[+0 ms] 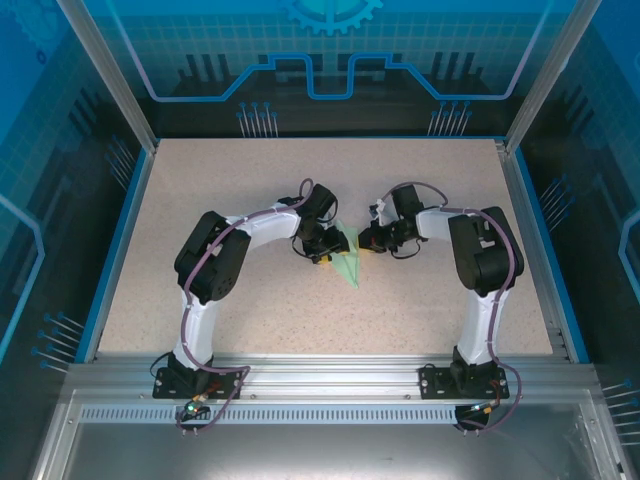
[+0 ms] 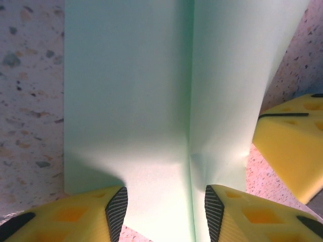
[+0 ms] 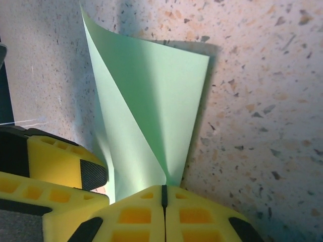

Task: Fold a paper plane with a square sheet of paper (fold left side to right side)
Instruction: Fourth fold the wing at the center of the table.

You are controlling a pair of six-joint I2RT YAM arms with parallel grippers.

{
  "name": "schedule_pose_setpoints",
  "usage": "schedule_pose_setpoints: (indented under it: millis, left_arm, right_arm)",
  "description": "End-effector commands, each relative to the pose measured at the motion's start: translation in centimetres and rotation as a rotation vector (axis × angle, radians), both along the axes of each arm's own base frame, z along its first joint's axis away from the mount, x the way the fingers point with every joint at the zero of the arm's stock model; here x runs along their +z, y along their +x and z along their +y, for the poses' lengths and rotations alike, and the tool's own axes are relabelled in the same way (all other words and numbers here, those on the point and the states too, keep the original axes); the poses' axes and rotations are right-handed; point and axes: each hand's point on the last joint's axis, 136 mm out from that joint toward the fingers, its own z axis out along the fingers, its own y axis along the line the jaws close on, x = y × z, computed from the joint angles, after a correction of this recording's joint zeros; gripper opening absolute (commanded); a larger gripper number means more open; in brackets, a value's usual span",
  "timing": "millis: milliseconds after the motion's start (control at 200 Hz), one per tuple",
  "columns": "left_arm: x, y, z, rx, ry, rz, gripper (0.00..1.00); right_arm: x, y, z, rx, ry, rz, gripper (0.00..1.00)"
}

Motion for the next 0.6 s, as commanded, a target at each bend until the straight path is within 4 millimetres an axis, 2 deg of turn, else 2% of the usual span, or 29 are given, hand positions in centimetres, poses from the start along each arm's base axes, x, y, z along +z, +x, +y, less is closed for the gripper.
schedule_pose_setpoints:
  millis: [0, 180, 470, 595]
  left_arm:
    - [-3.5, -1.7, 1.1, -0.019, 0.078, 0.065, 0.5]
    - [-2.0, -1.4, 0.7, -0.026, 0.054, 0.035, 0.5]
    - [4.6, -0.4, 0.1, -0.057, -0.009, -0.092, 0.53]
    - [5.6, 0.0, -1.3, -0.076, -0.086, -0.109, 0.45]
  right_arm:
    - [-0.8, 0.0, -0.3, 0.009, -0.019, 0.022, 0.06]
    - [-1.7, -0.4, -0.5, 0.015, -0.053, 0.044, 0.06]
    - [-2.6, -1.0, -0.6, 0.027, -0.08, 0.061, 0.06]
    - [-2.7, -1.2, -0.7, 0.032, -0.089, 0.062, 0.06]
